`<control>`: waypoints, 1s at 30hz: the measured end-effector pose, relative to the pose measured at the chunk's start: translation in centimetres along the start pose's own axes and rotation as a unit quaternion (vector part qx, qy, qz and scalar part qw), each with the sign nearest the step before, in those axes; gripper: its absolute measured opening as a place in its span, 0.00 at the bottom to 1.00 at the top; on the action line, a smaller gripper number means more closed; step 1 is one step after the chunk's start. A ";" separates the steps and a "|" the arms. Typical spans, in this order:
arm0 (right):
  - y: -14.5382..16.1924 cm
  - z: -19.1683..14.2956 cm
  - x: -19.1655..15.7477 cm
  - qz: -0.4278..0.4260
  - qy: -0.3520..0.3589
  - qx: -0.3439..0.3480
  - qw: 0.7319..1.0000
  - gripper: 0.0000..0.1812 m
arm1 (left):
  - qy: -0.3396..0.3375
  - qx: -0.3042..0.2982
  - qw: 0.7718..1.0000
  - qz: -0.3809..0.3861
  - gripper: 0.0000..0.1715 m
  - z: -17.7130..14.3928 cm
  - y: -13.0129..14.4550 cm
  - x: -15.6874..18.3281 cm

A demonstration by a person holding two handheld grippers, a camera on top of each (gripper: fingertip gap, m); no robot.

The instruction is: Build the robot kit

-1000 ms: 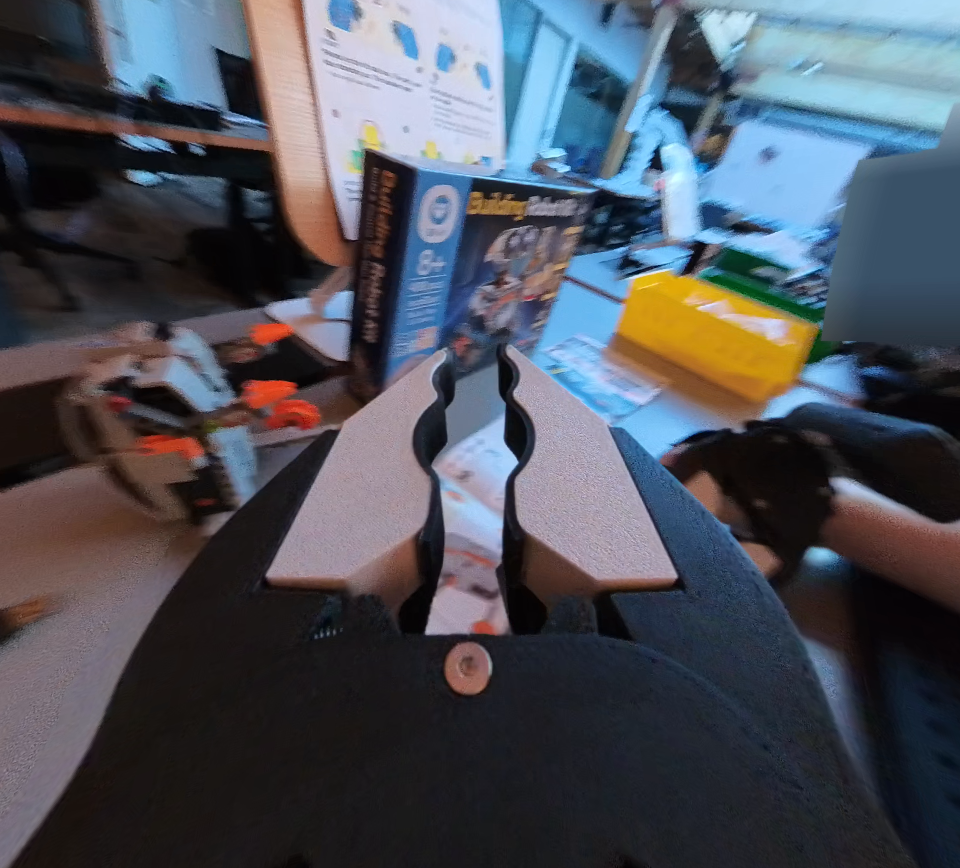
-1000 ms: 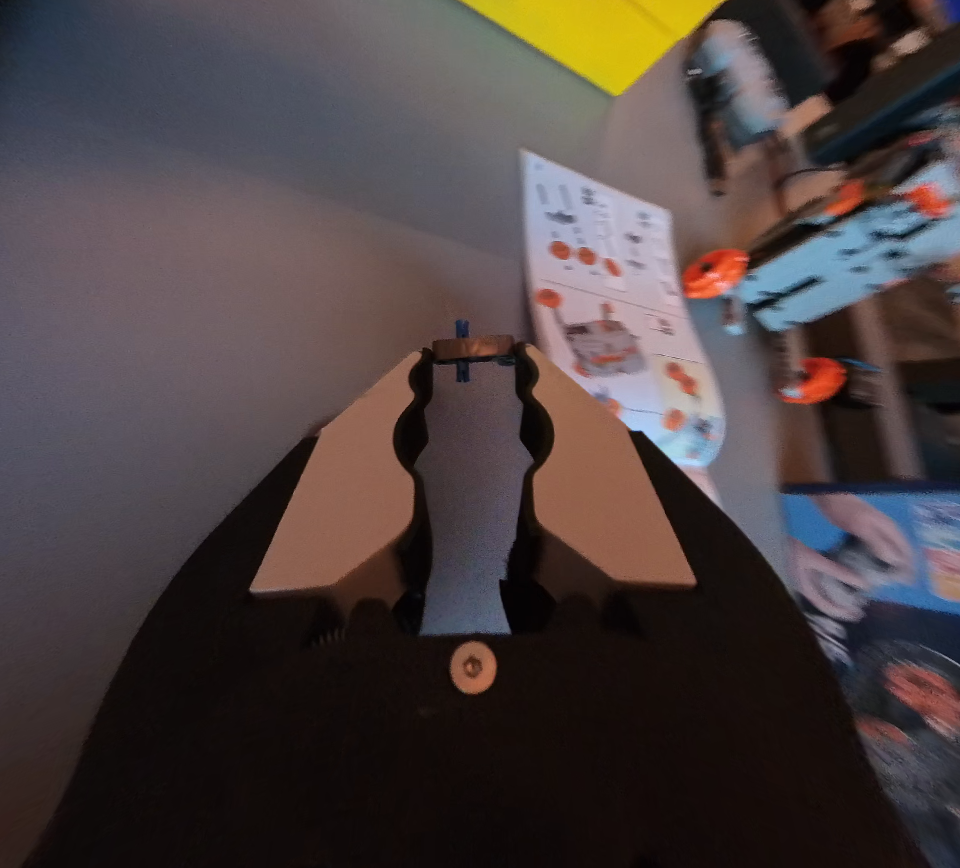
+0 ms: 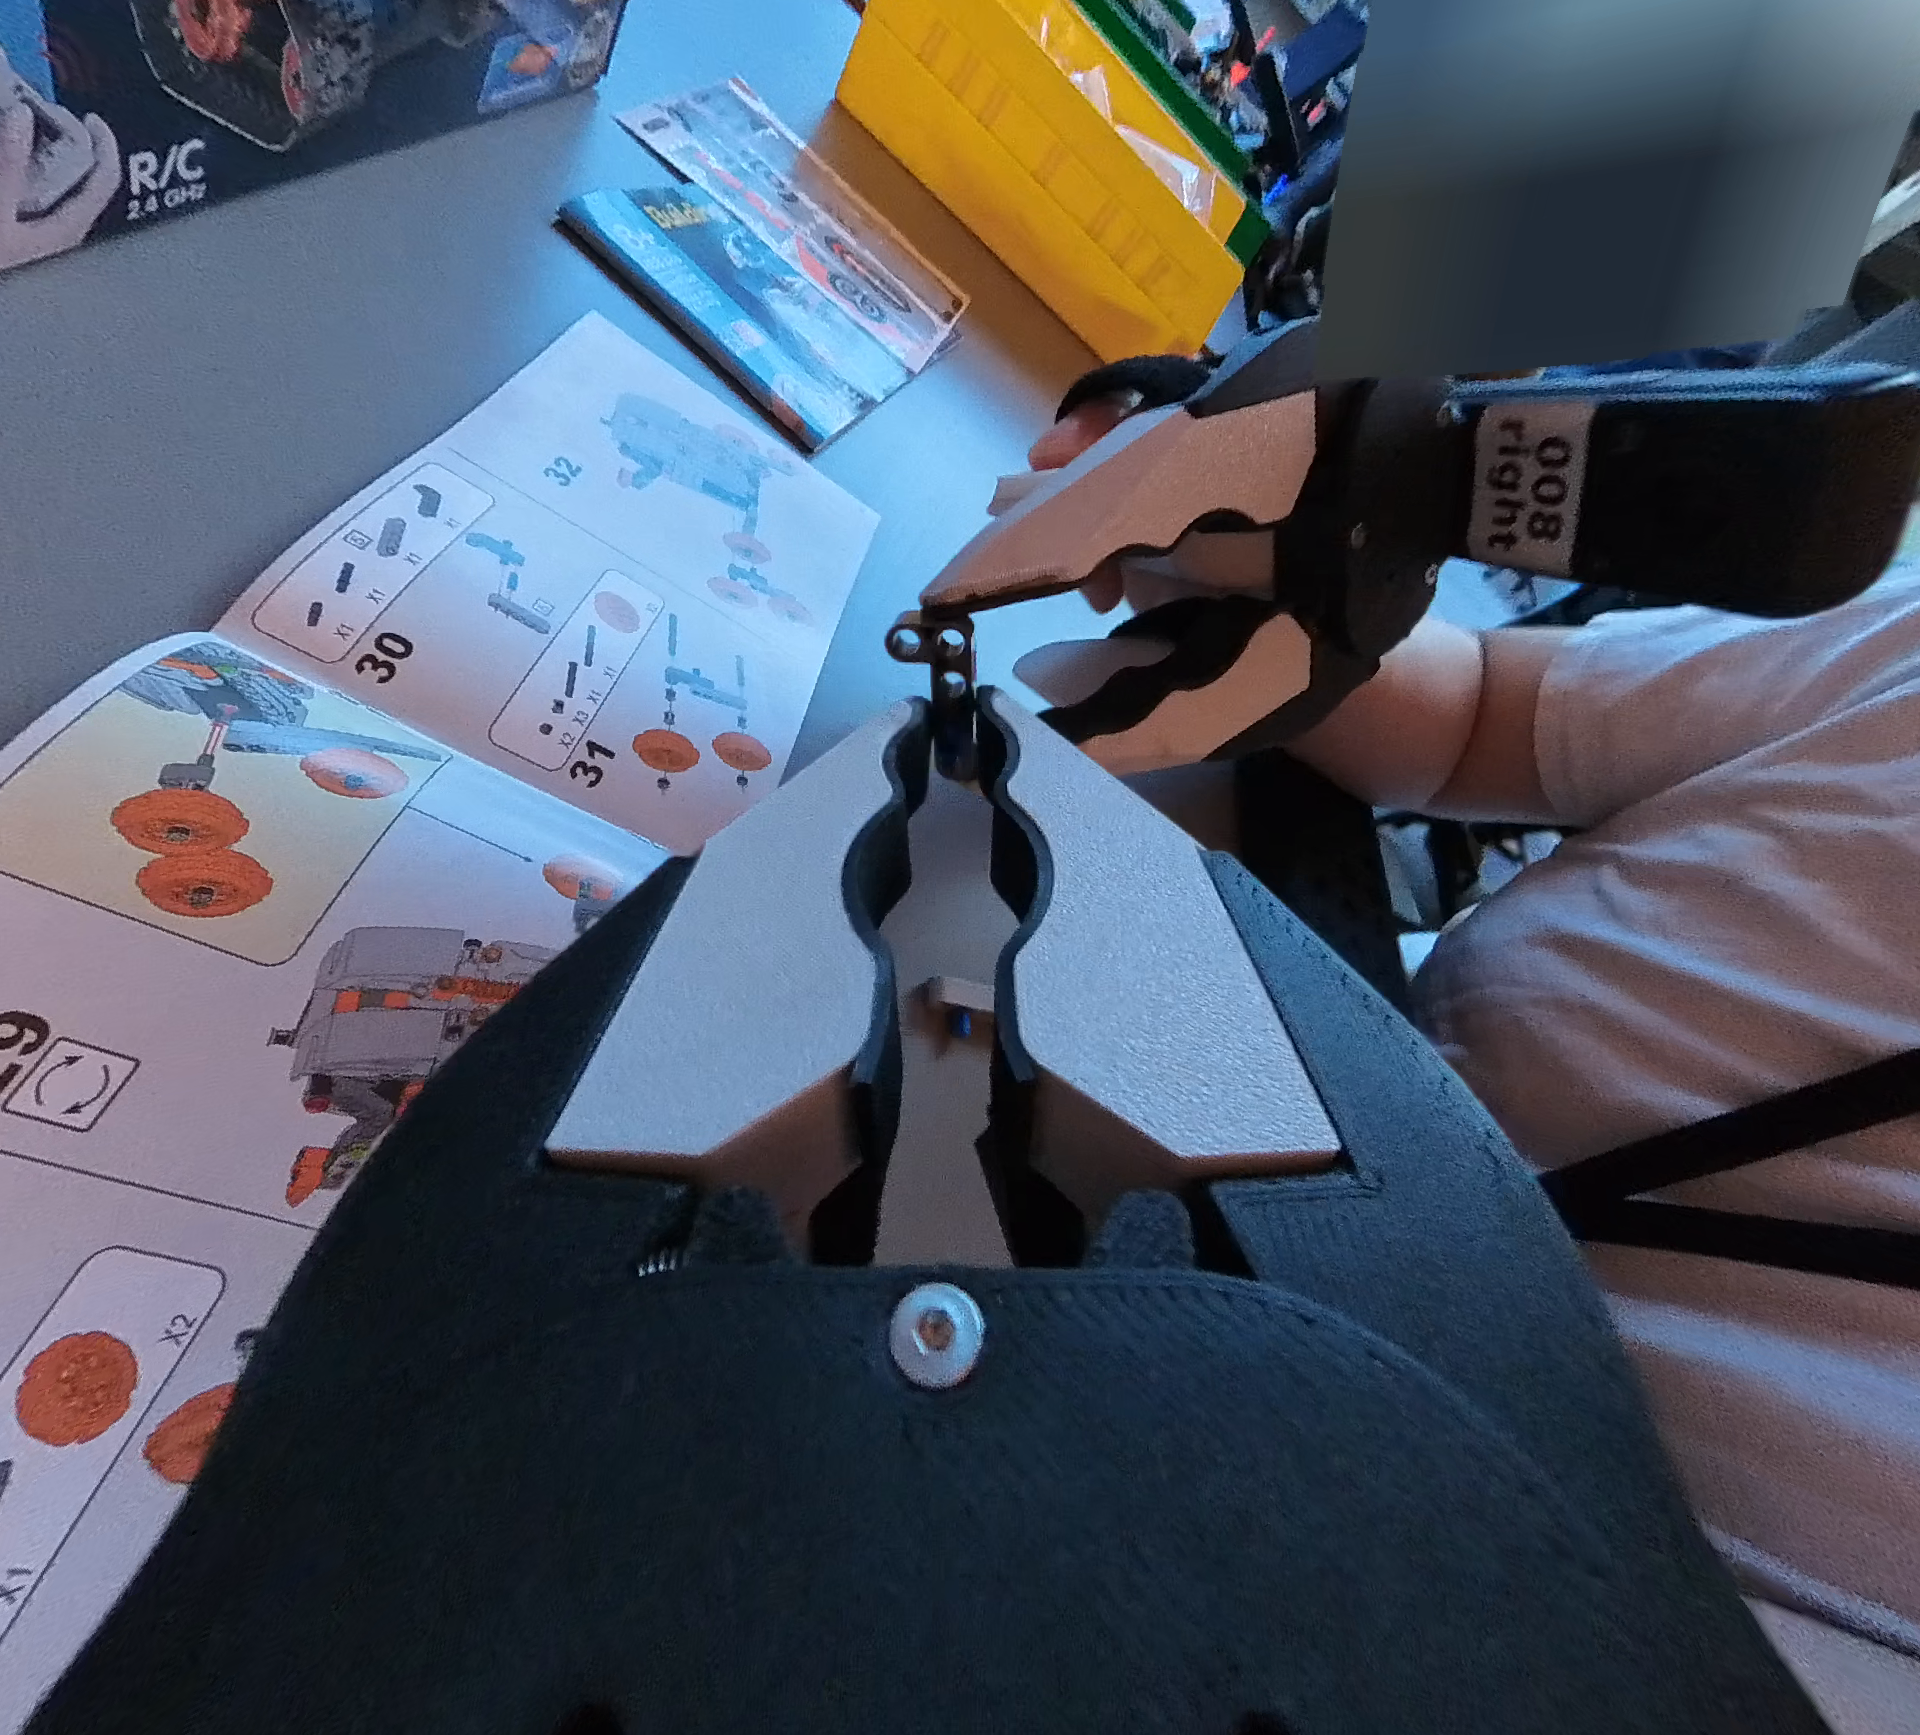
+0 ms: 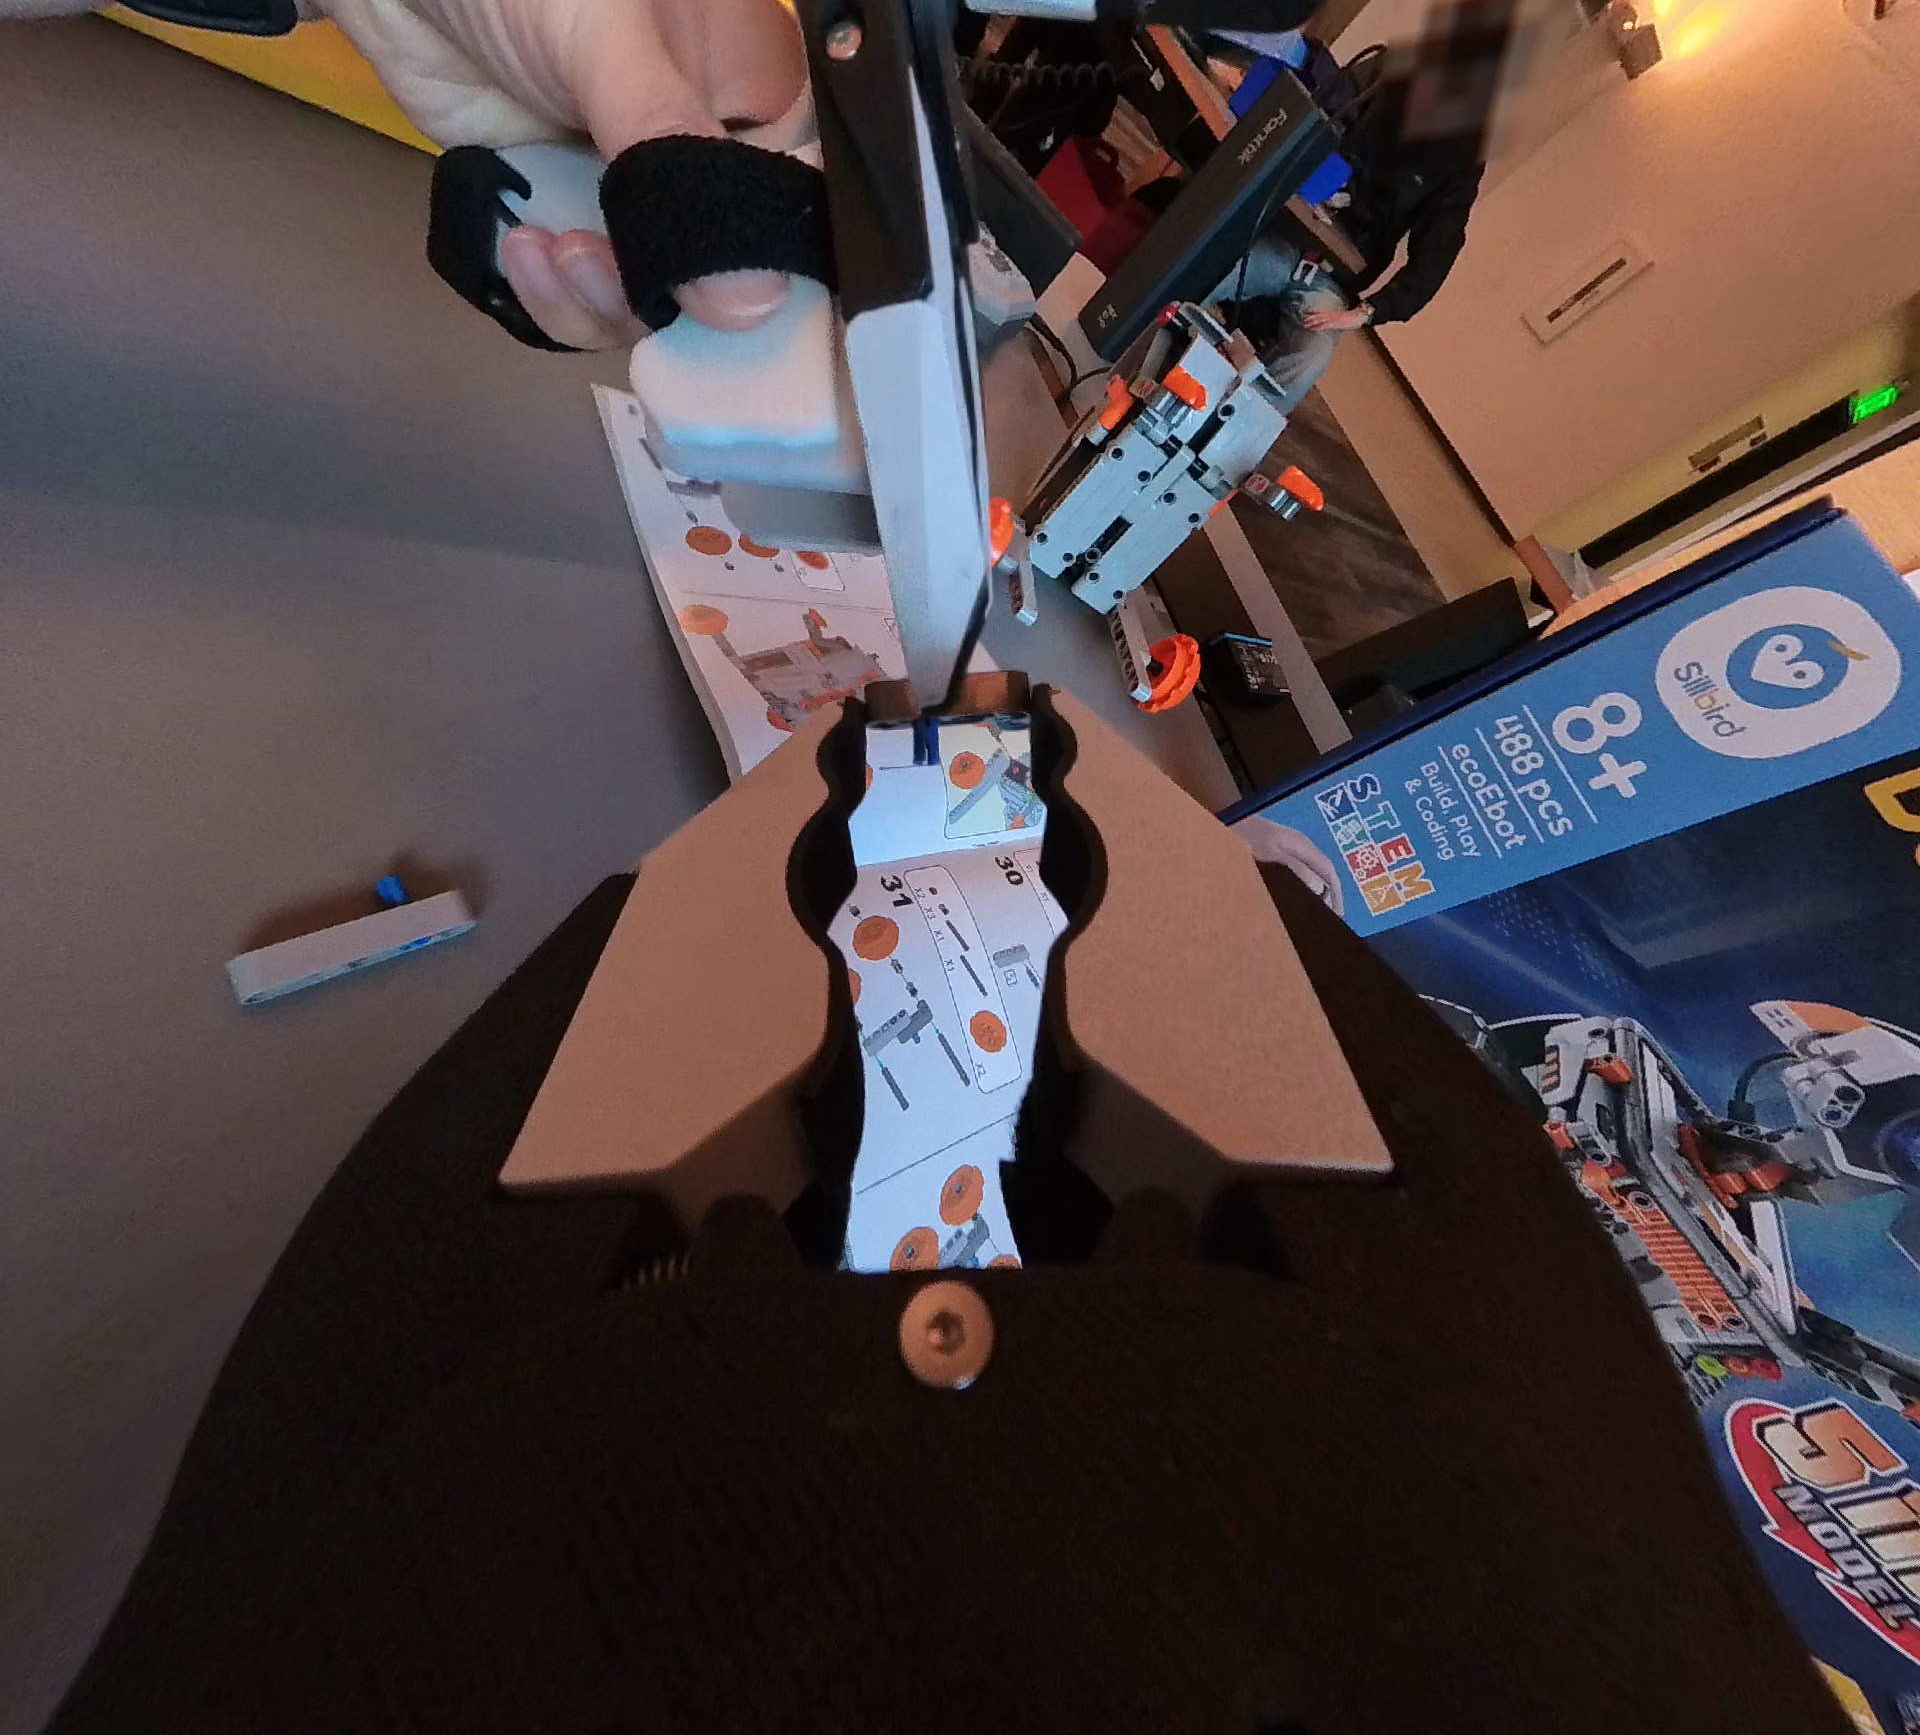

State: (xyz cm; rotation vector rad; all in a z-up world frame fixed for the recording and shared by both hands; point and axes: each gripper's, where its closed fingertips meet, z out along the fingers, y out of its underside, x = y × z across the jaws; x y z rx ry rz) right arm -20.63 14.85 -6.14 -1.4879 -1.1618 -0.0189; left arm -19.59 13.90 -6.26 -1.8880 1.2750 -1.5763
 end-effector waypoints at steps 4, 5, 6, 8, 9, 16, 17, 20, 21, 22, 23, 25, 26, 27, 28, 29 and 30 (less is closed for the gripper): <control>0.1 0.0 -0.3 -0.003 -0.005 -0.004 1.000 0.17 | -0.024 -0.023 0.999 0.042 0.03 0.1 0.4 -0.1; 0.0 0.0 -0.2 -0.002 -0.004 -0.003 1.000 0.17 | -0.025 -0.022 0.998 0.044 0.03 0.0 0.4 0.0; -0.1 0.0 -0.2 -0.003 -0.004 -0.004 1.000 0.17 | -0.023 -0.020 0.999 0.043 0.03 0.0 0.3 0.0; -0.1 0.0 -0.1 -0.003 -0.001 -0.005 1.000 0.17 | -0.019 -0.015 0.999 0.036 0.03 0.0 0.3 0.0; 0.0 0.0 -0.2 -0.003 -0.003 -0.006 1.000 0.17 | -0.017 -0.018 0.999 0.032 0.03 0.0 0.3 0.0; -1.3 -0.4 0.1 0.002 0.001 0.031 1.000 0.18 | 0.035 0.001 0.999 -0.008 0.02 -0.6 -0.3 1.0; -1.4 -0.4 0.0 0.005 -0.003 0.034 0.999 0.19 | 0.044 0.001 0.999 -0.019 0.02 -0.6 -0.3 1.1; -1.0 -0.4 -0.3 0.003 -0.011 0.025 1.000 0.17 | 0.044 -0.010 0.999 -0.028 0.03 -0.4 0.2 1.0; -0.8 -0.4 -0.5 0.000 -0.014 0.022 1.000 0.17 | 0.041 -0.016 0.999 -0.026 0.03 -0.3 0.4 0.9; -0.9 -0.5 -0.4 0.000 -0.012 0.027 1.000 0.17 | 0.043 -0.014 0.999 -0.028 0.03 -0.3 0.3 1.0; -1.2 -0.7 -0.3 0.006 -0.011 0.037 0.999 0.17 | 0.054 -0.006 0.998 -0.034 0.03 -0.4 0.1 1.3; -1.8 -1.1 0.0 0.027 -0.013 0.061 0.998 0.17 | 0.066 0.027 0.996 -0.046 0.08 -1.0 -0.9 1.5; -2.1 -1.4 0.3 0.033 -0.011 0.072 0.997 0.17 | 0.061 0.053 0.995 -0.052 0.12 -1.6 -1.7 1.3; -2.4 -1.7 0.4 0.037 -0.010 0.084 0.996 0.17 | 0.060 0.078 0.994 -0.056 0.12 -2.4 -2.4 1.2; -2.7 -1.9 0.5 0.041 -0.012 0.096 0.994 0.17 | 0.064 0.095 0.992 -0.057 0.11 -3.1 -2.9 1.3; -2.9 -2.2 0.6 0.045 -0.009 0.103 0.994 0.17 | 0.068 0.105 0.991 -0.052 0.10 -3.7 -3.1 1.5; -3.0 -2.3 0.7 0.047 -0.007 0.108 0.993 0.17 | 0.069 0.111 0.990 -0.046 0.09 -4.1 -3.2 1.7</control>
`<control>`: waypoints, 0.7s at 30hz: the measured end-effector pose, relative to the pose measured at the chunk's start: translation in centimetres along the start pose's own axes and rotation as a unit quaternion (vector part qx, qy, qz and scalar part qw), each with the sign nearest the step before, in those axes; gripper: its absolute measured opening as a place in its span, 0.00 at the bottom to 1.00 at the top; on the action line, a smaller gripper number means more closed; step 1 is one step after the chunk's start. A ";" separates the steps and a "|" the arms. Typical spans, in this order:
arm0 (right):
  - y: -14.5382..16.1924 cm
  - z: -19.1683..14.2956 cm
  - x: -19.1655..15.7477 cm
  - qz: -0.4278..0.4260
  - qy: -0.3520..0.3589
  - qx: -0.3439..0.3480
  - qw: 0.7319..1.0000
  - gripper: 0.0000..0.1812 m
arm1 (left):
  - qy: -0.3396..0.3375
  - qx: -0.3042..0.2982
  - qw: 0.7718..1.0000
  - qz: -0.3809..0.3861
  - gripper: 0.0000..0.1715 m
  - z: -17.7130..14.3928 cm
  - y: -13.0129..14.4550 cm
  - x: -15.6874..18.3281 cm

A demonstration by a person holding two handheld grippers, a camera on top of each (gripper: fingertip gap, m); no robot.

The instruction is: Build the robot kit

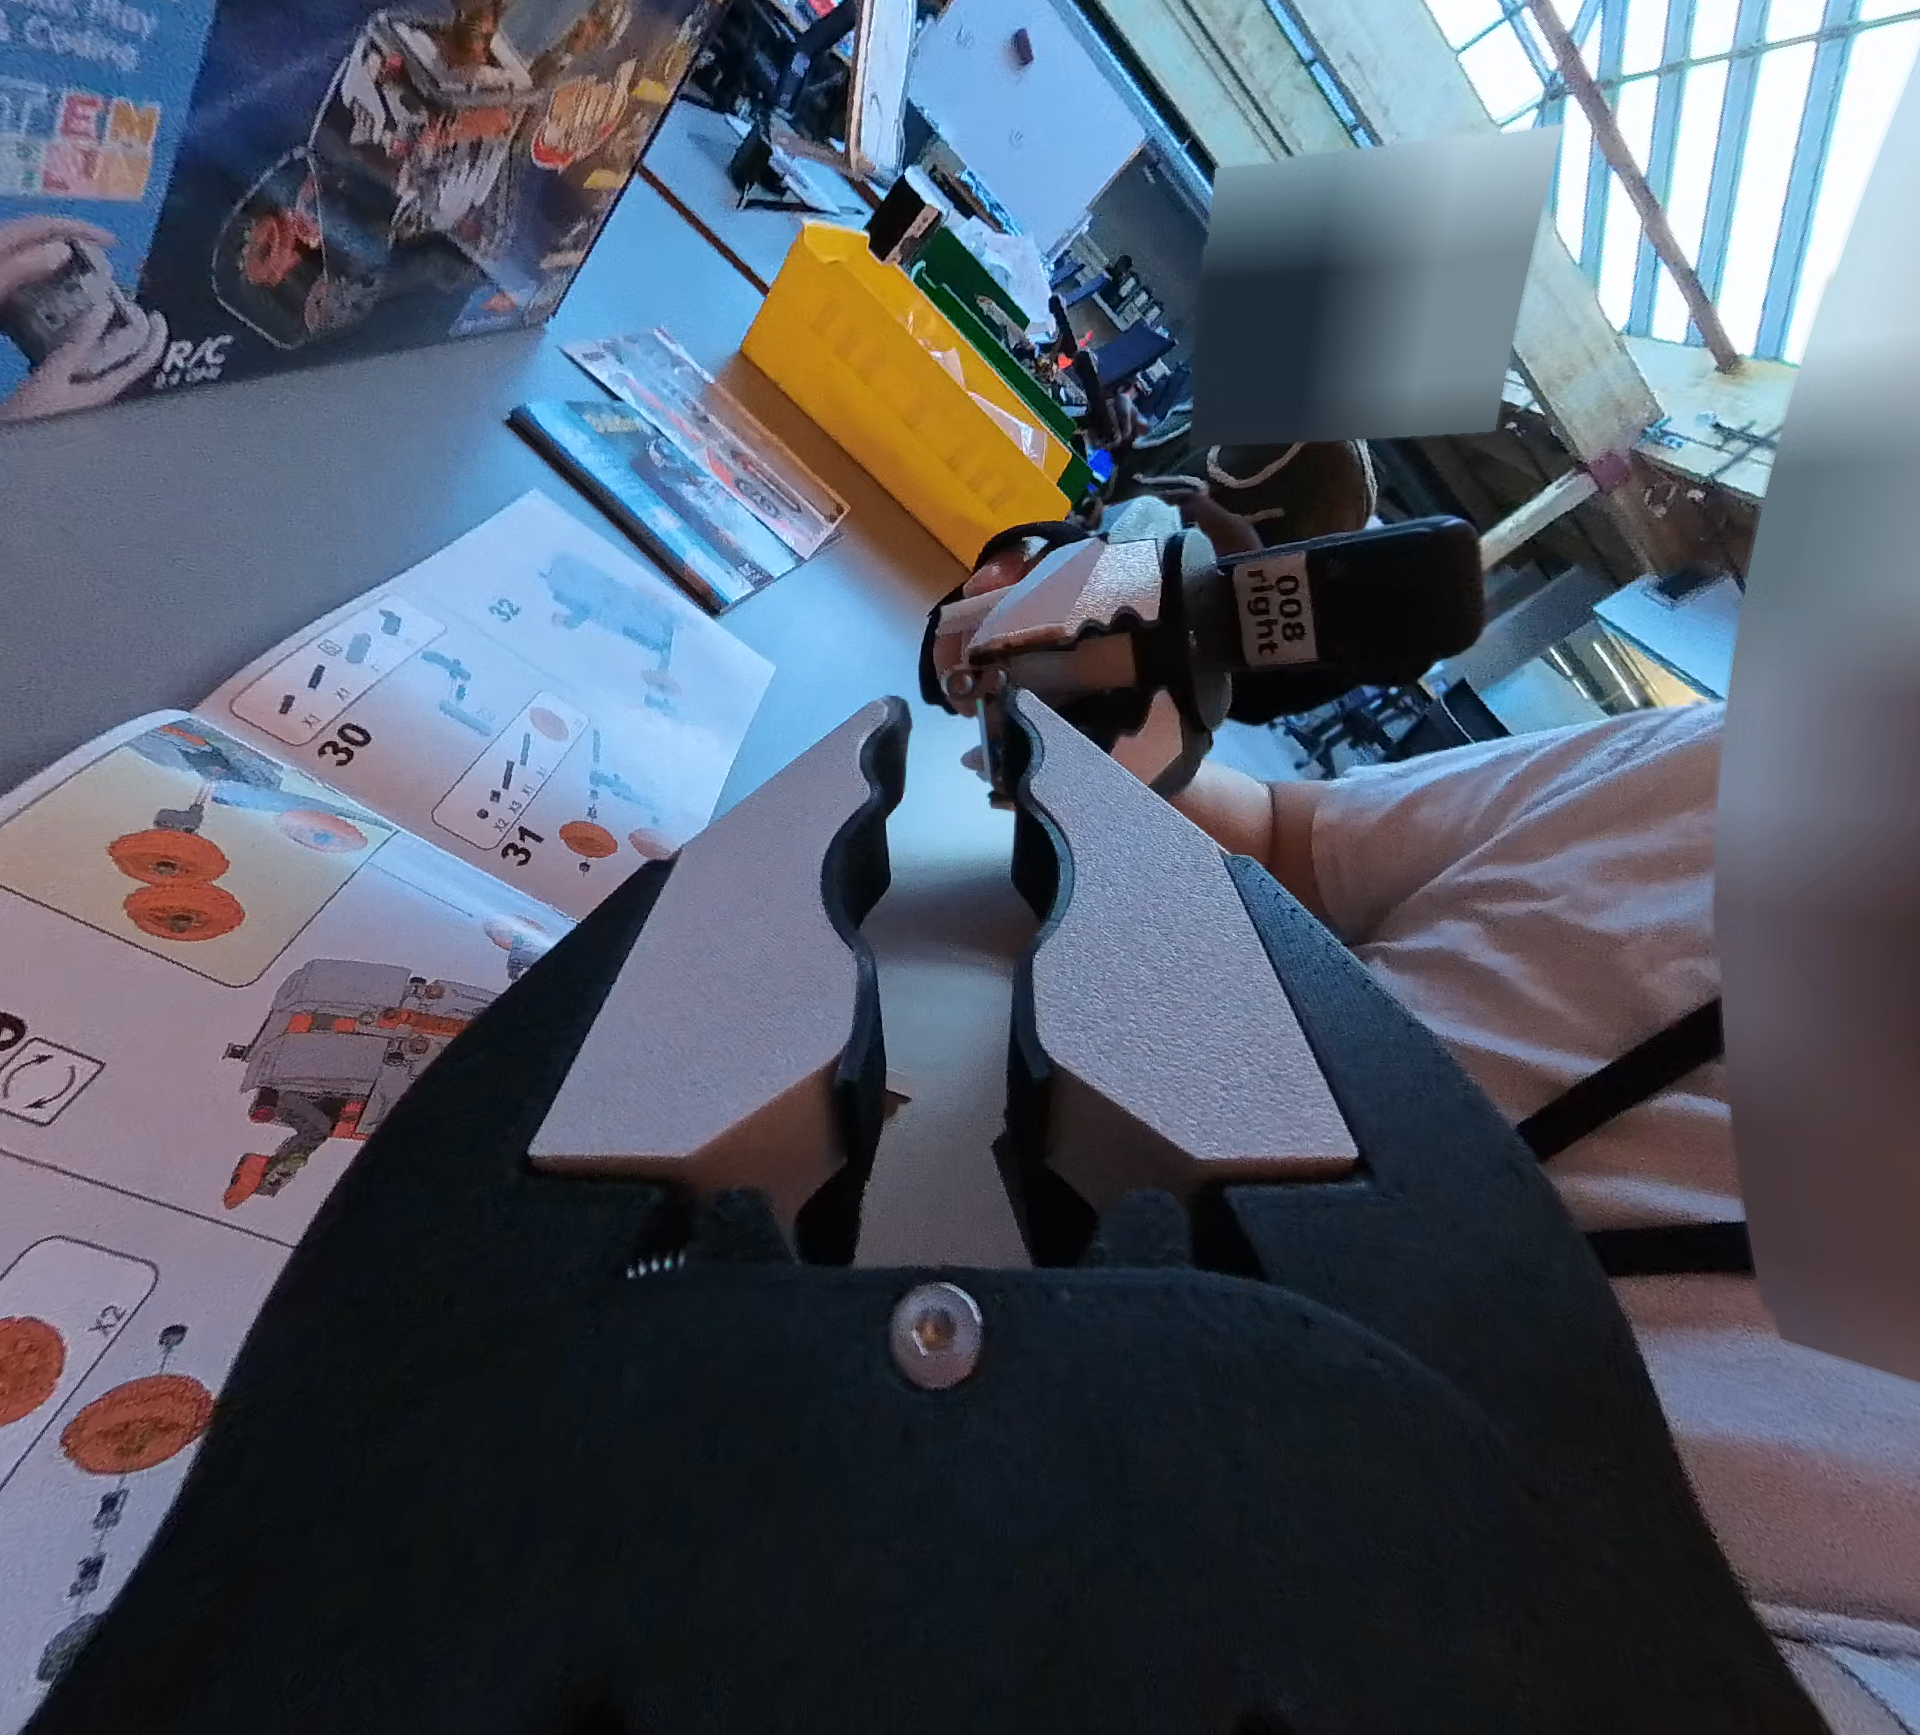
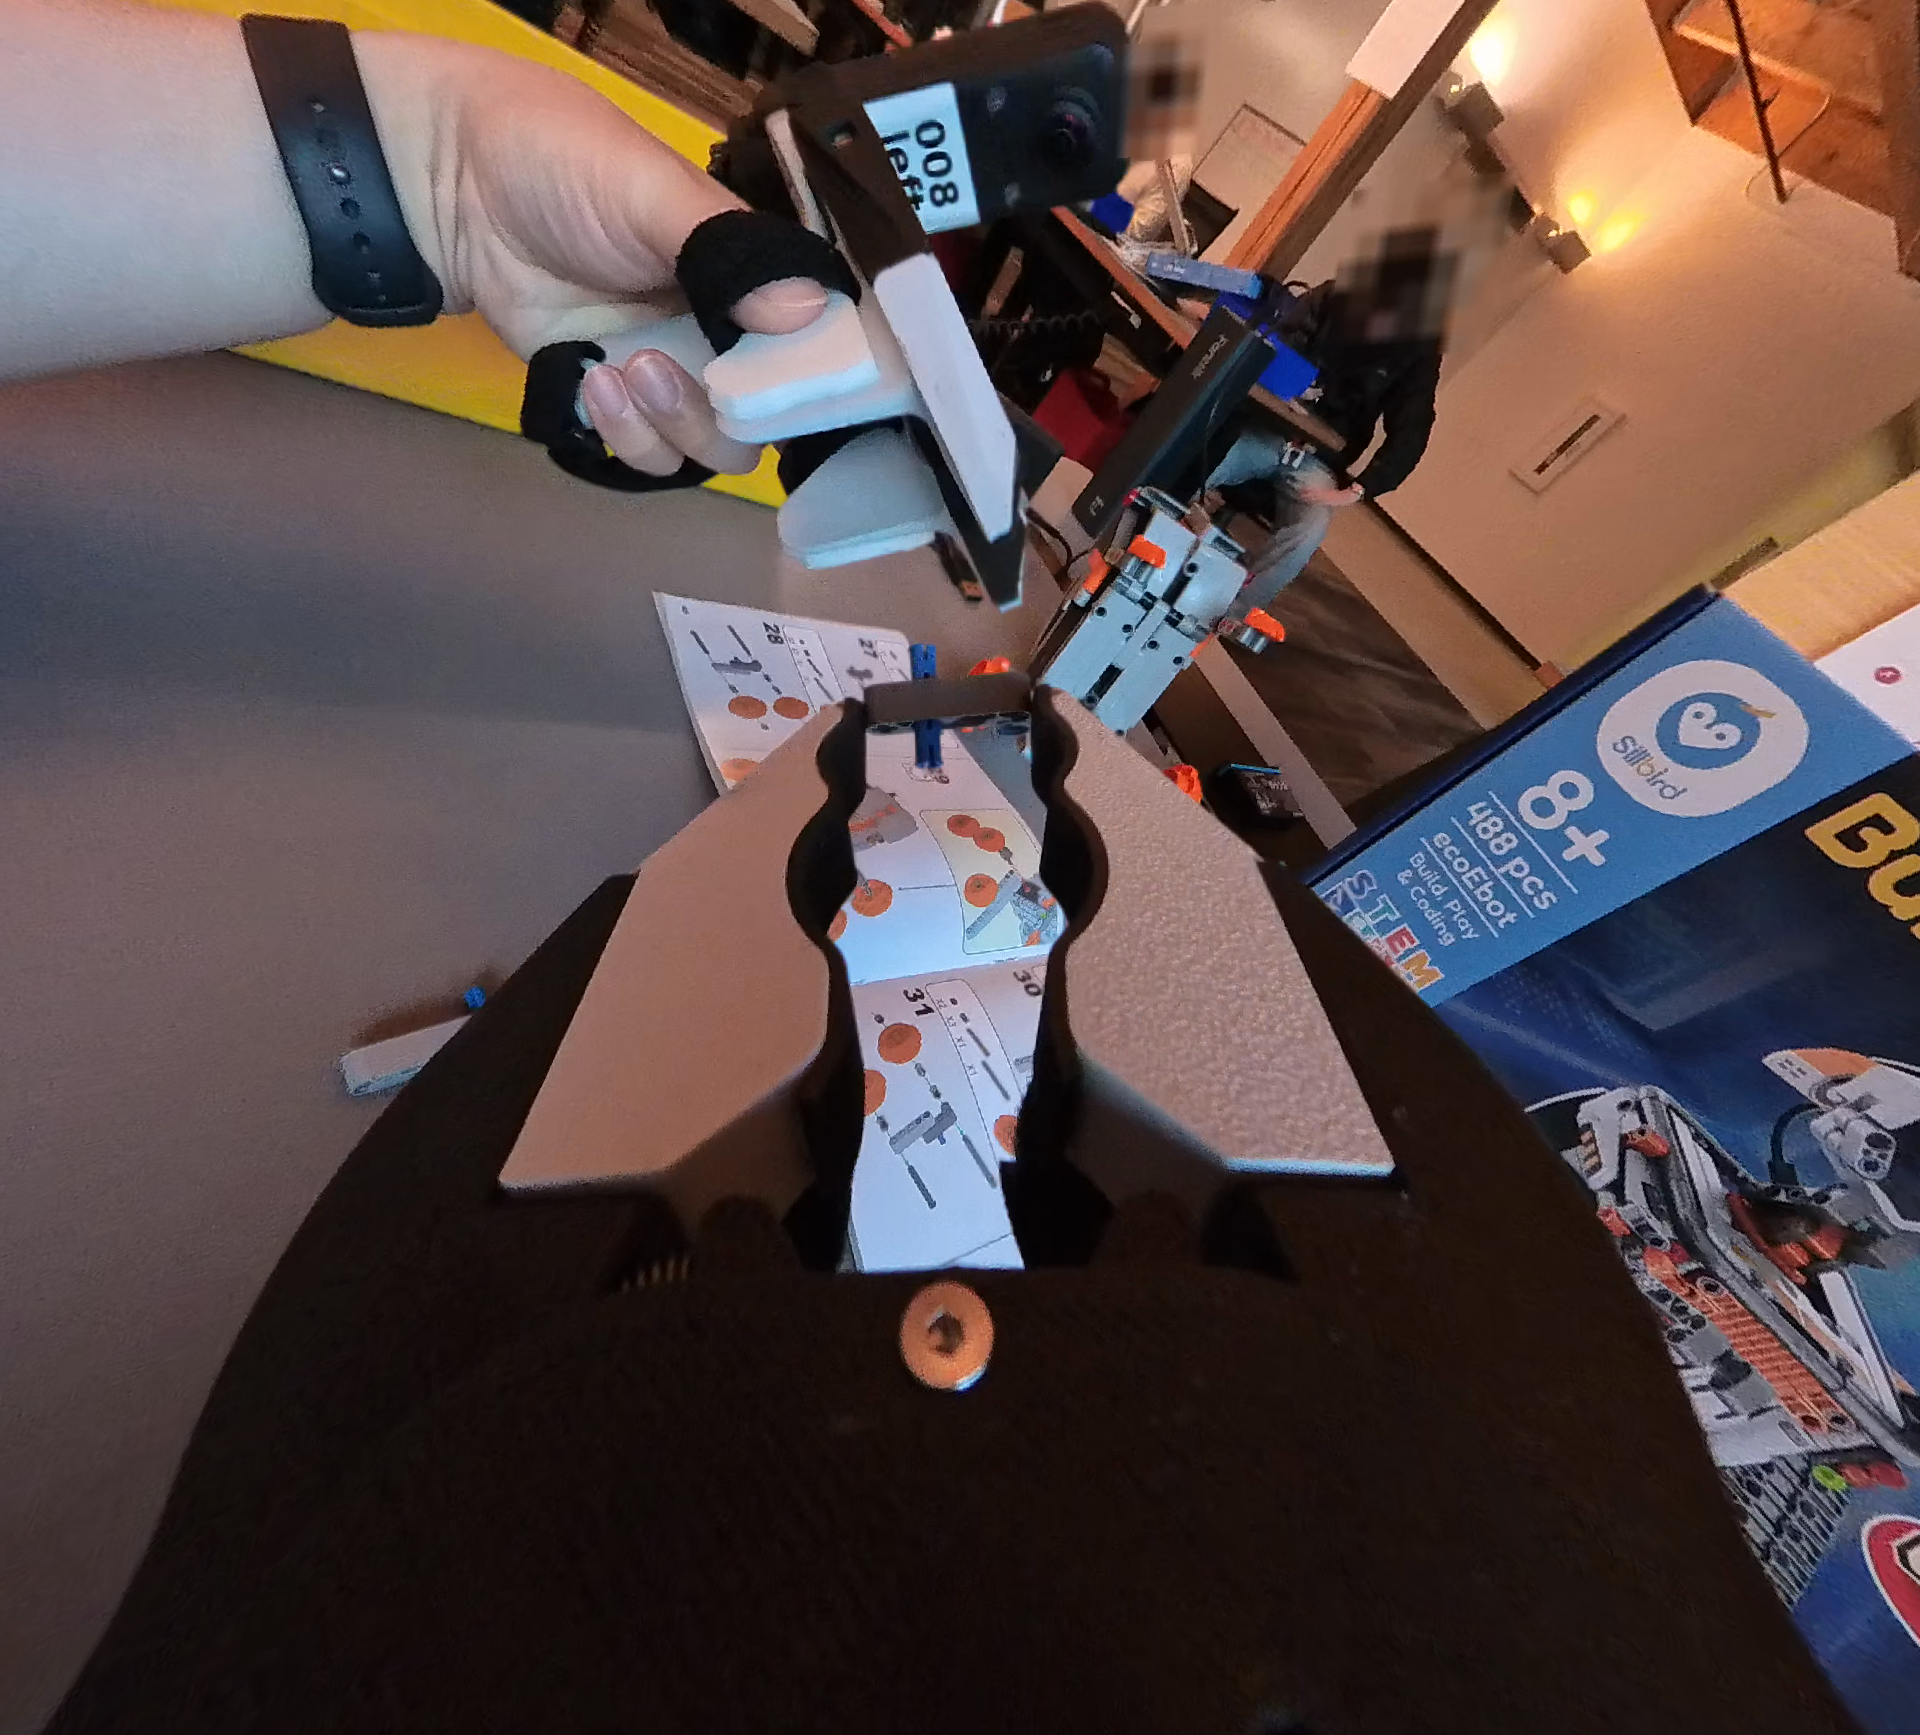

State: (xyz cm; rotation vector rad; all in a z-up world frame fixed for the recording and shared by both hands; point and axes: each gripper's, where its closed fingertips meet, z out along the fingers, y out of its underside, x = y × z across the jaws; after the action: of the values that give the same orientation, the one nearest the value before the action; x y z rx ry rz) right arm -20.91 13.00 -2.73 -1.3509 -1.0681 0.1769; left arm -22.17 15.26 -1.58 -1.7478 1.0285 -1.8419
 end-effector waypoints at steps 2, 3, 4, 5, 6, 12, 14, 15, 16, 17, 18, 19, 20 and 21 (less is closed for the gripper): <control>0.0 0.0 0.0 0.002 -0.002 0.000 1.000 0.17 | 0.003 0.014 1.000 0.008 0.07 -0.5 -0.5 0.5; 0.0 0.0 0.0 0.001 -0.001 -0.001 1.000 0.17 | 0.004 0.027 1.000 0.014 0.06 -0.8 -1.0 0.7; 0.1 0.0 -0.1 0.000 -0.001 -0.001 1.000 0.17 | 0.003 0.048 0.999 0.022 0.05 -1.0 -1.8 0.9; 0.2 0.1 -0.2 0.002 -0.004 -0.002 1.000 0.17 | 0.002 0.073 0.997 0.030 0.05 -1.3 -2.7 1.1; 0.2 0.1 -0.3 0.004 -0.005 -0.004 1.000 0.17 | 0.004 0.093 0.995 0.037 0.04 -1.6 -3.4 1.3; 1.4 0.3 0.4 0.020 0.014 -0.022 0.999 0.17 | -0.012 0.189 0.978 0.087 0.02 -5.4 -6.1 2.1; 1.9 0.3 0.7 0.031 0.020 -0.025 0.999 0.17 | -0.033 0.231 0.967 0.103 0.02 -7.4 -7.2 2.2; 2.1 0.3 0.9 0.037 0.023 -0.027 0.999 0.17 | -0.048 0.244 0.962 0.110 0.02 -8.1 -7.5 2.1; 2.2 0.4 1.0 0.042 0.025 -0.029 0.998 0.17 | -0.057 0.248 0.960 0.118 0.02 -8.6 -7.5 2.1; 2.4 0.4 1.1 0.046 0.026 -0.029 0.998 0.17 | -0.059 0.246 0.960 0.123 0.02 -8.7 -7.4 2.2; 2.5 0.4 1.1 0.048 0.026 -0.031 0.998 0.17 | -0.058 0.241 0.961 0.125 0.02 -8.6 -7.3 2.3; 2.7 0.4 1.2 0.047 0.028 -0.035 0.998 0.17 | -0.055 0.237 0.962 0.127 0.02 -8.3 -7.2 2.4; 2.9 0.4 1.4 0.046 0.033 -0.038 0.998 0.17 | -0.047 0.235 0.963 0.127 0.02 -8.1 -7.2 2.6; 3.1 0.3 1.5 0.044 0.036 -0.041 0.998 0.17 | -0.035 0.237 0.963 0.125 0.02 -8.0 -7.2 2.9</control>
State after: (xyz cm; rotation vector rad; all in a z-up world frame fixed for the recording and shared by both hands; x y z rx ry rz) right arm -18.87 15.09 -4.61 -1.4687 -0.9639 0.1499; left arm -28.91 19.77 6.11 -1.3236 0.6694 -1.6796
